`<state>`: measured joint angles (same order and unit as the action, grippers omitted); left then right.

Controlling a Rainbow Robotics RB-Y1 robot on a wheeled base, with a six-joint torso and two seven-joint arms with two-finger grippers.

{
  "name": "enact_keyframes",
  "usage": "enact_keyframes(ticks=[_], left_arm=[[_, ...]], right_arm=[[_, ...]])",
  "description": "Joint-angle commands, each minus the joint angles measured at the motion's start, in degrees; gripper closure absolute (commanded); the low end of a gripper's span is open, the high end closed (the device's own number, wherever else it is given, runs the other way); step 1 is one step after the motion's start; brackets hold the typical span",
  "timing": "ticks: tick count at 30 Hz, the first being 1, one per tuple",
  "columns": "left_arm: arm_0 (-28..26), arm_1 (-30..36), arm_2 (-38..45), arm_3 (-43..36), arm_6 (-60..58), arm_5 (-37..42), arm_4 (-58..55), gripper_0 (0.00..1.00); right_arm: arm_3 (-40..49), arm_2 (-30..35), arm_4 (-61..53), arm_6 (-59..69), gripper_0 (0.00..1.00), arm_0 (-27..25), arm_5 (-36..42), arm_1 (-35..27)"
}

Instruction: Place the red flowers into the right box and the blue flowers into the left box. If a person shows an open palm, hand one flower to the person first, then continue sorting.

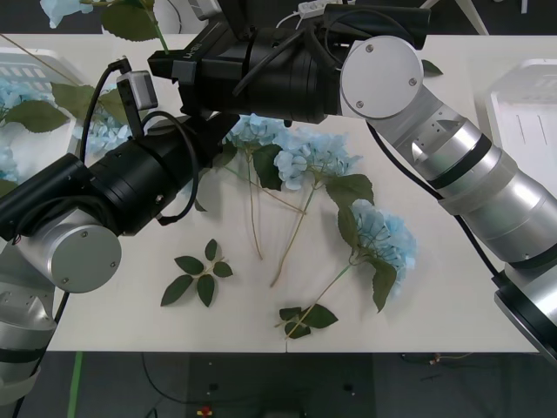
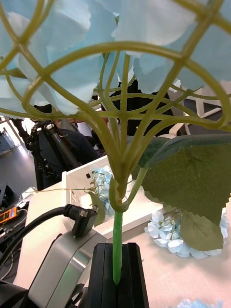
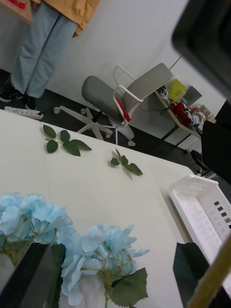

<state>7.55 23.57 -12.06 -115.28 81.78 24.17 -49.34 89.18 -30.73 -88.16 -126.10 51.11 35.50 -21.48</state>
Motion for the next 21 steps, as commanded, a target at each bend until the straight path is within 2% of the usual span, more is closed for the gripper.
enact_keyframes(ticks=[1,19,21], left_arm=[[2.38,0.52,1.95,-0.65,-2.5,-1.75,-1.29,1.0],[2.21,2.45,3.53,-0.65,-2.24,-1.75,-2.96,1.0],[1.94,2.54,3.71,-0.65,-2.41,-1.75,-2.96,1.0]], right_arm=[[0.56,-0.56,0.53,-1.26,1.0,3.12,-0.43,1.26],[0.56,-0.56,1.41,-1.08,1.0,3.12,-0.43,1.26],[0.56,-0.56,1.41,-0.9,0.77,3.04,-0.43,1.17]])
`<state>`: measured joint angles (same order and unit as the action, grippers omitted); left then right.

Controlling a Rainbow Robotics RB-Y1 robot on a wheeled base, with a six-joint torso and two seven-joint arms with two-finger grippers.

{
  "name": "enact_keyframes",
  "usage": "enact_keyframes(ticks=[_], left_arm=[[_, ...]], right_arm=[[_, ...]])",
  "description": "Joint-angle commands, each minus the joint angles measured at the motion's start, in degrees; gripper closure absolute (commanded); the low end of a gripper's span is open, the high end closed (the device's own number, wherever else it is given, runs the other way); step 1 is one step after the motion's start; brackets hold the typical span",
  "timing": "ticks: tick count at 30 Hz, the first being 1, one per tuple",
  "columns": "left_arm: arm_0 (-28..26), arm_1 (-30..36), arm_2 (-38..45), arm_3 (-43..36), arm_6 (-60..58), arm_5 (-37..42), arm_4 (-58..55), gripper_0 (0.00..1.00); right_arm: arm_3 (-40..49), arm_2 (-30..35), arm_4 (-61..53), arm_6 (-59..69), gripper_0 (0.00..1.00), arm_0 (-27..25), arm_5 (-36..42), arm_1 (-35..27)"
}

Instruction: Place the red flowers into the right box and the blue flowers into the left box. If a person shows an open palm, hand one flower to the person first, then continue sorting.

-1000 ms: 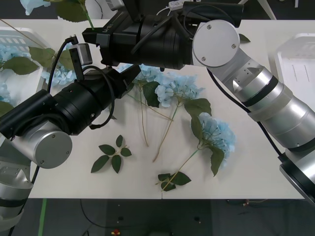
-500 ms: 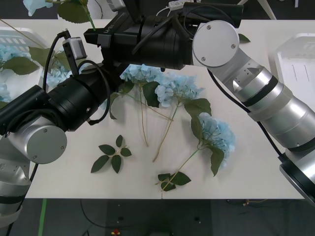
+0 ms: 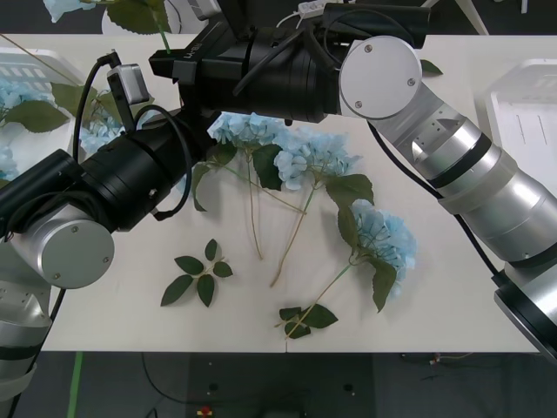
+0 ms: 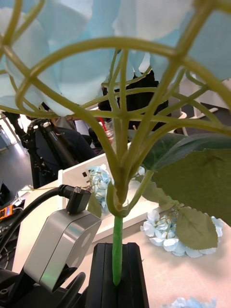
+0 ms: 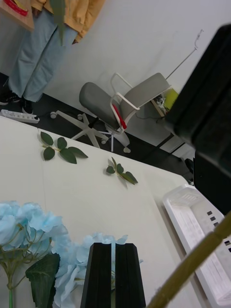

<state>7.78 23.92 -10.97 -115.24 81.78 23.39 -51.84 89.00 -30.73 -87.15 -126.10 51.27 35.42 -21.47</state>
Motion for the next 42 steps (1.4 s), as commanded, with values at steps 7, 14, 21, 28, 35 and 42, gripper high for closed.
enact_keyframes(ticks=[7,14,21,28,35,42], left_arm=[[1.19,4.47,4.64,-0.68,-2.59,-0.89,-1.87,1.0],[-1.18,12.02,11.93,-0.25,-2.68,4.12,-6.08,1.0],[-2.77,20.55,27.67,0.28,-3.29,23.8,-11.01,1.0],[-4.26,25.21,37.95,6.7,-2.94,34.7,-14.79,1.0],[-5.58,27.23,41.2,15.49,0.4,34.53,-16.89,1.0],[-5.93,28.55,38.39,28.14,8.49,26.53,-16.98,1.0]], right_arm=[[0.74,-0.55,0.05,-0.38,0.39,2.96,-0.35,0.38],[0.82,-0.55,-3.12,-0.29,0.38,2.96,1.32,-1.64],[1.35,-0.55,-9.62,0.77,0.36,2.96,3.17,-6.65],[2.41,-0.55,-12.61,4.37,0.34,2.96,6.33,-13.77],[5.48,-0.55,-12.52,22.12,0.34,2.96,12.13,-21.15],[15.85,-0.55,-3.64,70.46,0.34,2.26,19.25,-26.51]])
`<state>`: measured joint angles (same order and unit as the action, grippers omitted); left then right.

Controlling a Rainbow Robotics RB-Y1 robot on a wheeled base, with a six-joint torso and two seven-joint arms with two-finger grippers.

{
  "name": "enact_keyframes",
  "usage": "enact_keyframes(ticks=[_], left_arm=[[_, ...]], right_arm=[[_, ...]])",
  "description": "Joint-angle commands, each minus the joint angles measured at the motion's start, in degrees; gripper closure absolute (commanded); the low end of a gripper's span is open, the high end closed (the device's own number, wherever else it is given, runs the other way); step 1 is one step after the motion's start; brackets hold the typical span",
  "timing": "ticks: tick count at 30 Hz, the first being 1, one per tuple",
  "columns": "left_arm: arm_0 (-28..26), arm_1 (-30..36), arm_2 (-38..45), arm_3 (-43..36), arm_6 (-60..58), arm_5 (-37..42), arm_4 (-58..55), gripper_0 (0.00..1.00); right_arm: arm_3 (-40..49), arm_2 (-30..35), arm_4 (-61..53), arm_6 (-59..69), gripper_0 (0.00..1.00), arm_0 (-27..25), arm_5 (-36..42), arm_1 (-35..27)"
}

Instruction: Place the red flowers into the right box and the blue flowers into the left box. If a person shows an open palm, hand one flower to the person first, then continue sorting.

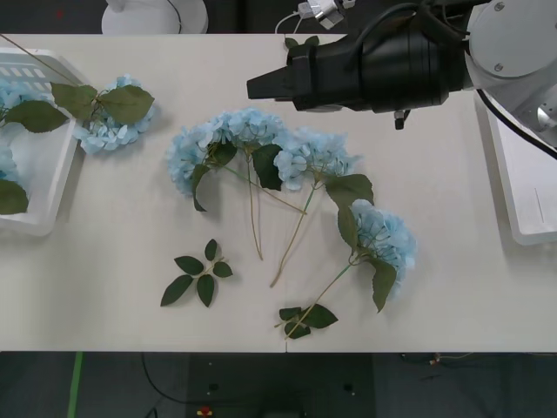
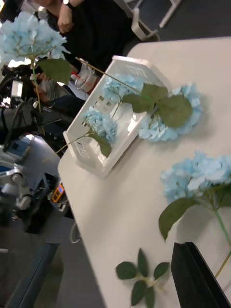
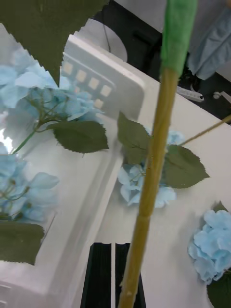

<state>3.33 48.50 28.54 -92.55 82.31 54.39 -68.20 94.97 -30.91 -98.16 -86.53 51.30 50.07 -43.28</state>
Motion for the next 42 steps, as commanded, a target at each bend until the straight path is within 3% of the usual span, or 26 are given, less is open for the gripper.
enact_keyframes(ticks=[1,5,8,10,12,15,17,25,32,42], left_arm=[[-1.48,4.23,-1.74,6.33,8.66,-5.09,-0.97,1.0],[-1.48,5.46,-5.08,10.11,9.98,-8.69,-1.58,1.0],[-1.48,5.81,-6.66,12.22,10.51,-10.01,-1.58,0.99],[-1.48,6.08,-7.98,12.84,10.86,-10.71,-1.41,0.92],[-1.48,6.08,-8.42,12.92,10.95,-11.33,-1.06,0.76],[-1.66,6.08,-8.51,13.19,11.3,-12.82,-0.35,0.17],[-1.92,6.08,-8.42,13.19,11.47,-13.96,-0.88,0.0],[-2.18,6.08,-8.33,12.75,12.35,-15.37,-11.16,0.0],[-0.78,6.43,-7.8,10.11,12.97,-16.07,-15.38,0.0],[6.08,6.43,-13.43,8.97,14.11,-27.85,-12.48,0.0]], right_arm=[[10.94,-0.38,8.51,35.91,0.34,1.96,5.13,-4.89],[15.77,-0.38,14.57,60.69,0.34,1.08,9.17,-4.89],[18.67,-0.38,18.61,71.59,0.34,0.11,12.77,-4.8],[20.52,-0.38,21.08,80.03,0.33,-0.94,16.64,-4.27],[21.57,-0.38,22.57,84.95,0.33,-1.65,18.57,-4.18],[23.68,-0.38,25.03,97.34,0.33,-2.79,23.06,-3.92],[24.56,-0.38,26.35,102.97,0.34,-3.14,25.69,-3.83],[28.69,-0.38,35.75,122.04,0.34,-8.85,31.58,-3.22],[31.59,-1.35,44.72,123.97,0.34,-15.97,32.28,-3.22],[29.04,-11.37,56.5,122.92,0.34,-18.26,28.15,-1.55]])
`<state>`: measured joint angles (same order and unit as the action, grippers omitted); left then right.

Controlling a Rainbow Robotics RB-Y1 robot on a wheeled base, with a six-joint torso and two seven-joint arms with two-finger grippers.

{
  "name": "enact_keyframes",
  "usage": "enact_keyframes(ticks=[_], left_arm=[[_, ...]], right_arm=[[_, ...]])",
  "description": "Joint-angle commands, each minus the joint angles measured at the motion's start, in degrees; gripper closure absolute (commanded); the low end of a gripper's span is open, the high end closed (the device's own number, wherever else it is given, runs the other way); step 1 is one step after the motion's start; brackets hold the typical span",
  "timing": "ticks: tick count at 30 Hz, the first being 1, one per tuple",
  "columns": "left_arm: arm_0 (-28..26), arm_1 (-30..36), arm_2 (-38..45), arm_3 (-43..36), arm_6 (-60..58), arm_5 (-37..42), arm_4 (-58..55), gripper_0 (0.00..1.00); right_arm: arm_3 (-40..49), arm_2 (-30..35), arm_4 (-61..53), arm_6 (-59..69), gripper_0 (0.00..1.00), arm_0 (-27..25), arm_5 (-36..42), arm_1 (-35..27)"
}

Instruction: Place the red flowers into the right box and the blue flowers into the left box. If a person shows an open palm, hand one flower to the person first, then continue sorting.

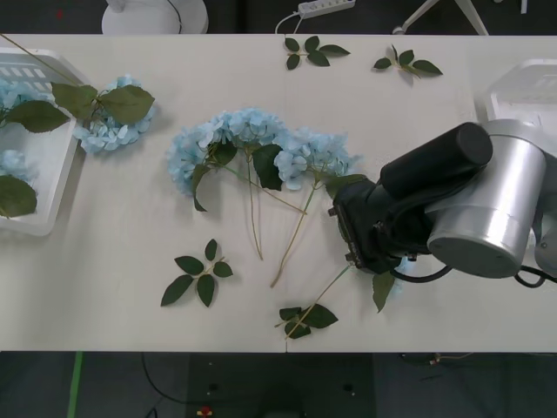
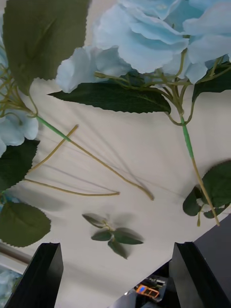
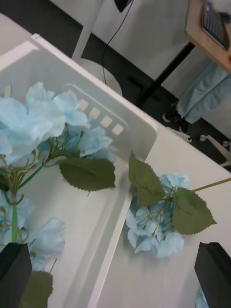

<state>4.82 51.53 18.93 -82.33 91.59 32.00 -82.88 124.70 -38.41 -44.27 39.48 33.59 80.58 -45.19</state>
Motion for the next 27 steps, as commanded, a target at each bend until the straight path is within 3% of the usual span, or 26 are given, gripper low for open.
enact_keyframes(ticks=[1,7,19,27], left_arm=[[5.19,3.4,-5.13,-1.16,4.74,-7.47,2.64,0.0],[7.92,3.31,-7.42,0.24,5.0,-8.97,3.43,0.0],[18.38,1.82,-16.3,7.71,5.61,-9.85,7.29,0.0],[21.1,-0.38,-23.06,9.21,5.97,-17.49,13.36,0.0]], right_arm=[[-1.65,-5.53,4.28,-3.62,0.34,-0.55,-3.67,0.8],[-5.96,-11.07,10.87,-6.79,0.33,-0.55,-8.24,1.86],[-12.73,-12.3,12.45,-22.43,0.34,-0.55,-9.04,4.85],[-15.8,-14.5,13.24,-22.87,0.33,-0.55,-9.47,5.11]])
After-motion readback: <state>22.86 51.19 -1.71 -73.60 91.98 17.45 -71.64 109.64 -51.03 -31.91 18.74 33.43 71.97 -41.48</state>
